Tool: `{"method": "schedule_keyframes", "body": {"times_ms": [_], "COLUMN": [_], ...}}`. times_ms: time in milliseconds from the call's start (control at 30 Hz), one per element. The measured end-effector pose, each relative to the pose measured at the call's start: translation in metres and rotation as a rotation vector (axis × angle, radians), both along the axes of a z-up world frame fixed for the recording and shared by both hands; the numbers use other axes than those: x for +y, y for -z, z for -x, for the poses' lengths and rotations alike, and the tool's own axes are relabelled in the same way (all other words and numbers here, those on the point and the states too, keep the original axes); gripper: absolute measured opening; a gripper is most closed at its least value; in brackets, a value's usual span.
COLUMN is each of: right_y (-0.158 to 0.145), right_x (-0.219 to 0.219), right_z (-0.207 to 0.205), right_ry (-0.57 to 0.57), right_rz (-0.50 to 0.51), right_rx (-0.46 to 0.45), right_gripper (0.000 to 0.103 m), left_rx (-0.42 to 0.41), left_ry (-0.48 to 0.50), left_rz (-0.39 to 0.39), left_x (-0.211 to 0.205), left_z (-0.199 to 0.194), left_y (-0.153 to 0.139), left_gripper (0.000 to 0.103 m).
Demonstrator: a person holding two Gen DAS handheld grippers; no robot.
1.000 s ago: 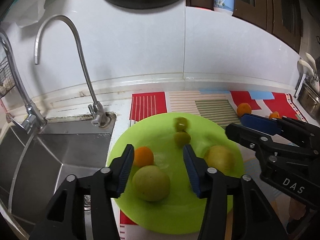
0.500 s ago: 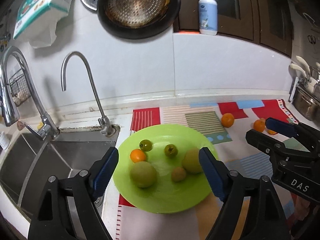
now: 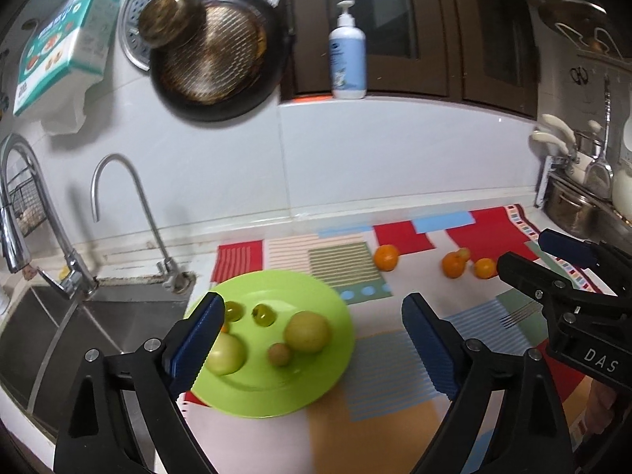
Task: Organize fruits
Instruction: 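Lift both grippers off the plate and move toward the oranges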
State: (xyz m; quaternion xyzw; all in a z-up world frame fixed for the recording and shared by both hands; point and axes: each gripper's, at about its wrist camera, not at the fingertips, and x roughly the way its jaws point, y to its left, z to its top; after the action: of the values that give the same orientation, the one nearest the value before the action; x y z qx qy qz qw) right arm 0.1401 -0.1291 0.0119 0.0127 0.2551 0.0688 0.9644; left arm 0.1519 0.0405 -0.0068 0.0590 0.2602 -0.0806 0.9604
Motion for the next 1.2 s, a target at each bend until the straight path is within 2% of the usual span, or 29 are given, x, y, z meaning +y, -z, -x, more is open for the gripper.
{"method": "schedule_keyframes", "body": {"times_ms": [367,633,967,1200], "right_y": [-0.009,-0.009,0.004,0.024], "right_x": [-0.055,-0.083,-0.108,-0.123], "right_z": [0.019,0.018,-0.005,-0.032], "right_ry": [0.07,0.09,0.072,0.062], "right_rz": [0.024,0.04,0.08,0.098], "right_rx": [-0.028,-0.038,-0.02,0.029], "right_gripper": [0.069,0.069,0.069,0.069], "left_rx": [-0.051,-0.082,-0.108,-0.072], "left_ry": [0.05,0.096,0.21,0.282], "left_rz": [0.009,-0.01,-0.052,-0.084], "left_x": [-0.053,-0.086,-0.125,-0.146], "left_z": [0.01,0.002,-0.028,-0.059], "left_y": [-0.013,-0.012,-0.002,0.016], "left_gripper": [0.096,0.096,0.096,0.095]}}
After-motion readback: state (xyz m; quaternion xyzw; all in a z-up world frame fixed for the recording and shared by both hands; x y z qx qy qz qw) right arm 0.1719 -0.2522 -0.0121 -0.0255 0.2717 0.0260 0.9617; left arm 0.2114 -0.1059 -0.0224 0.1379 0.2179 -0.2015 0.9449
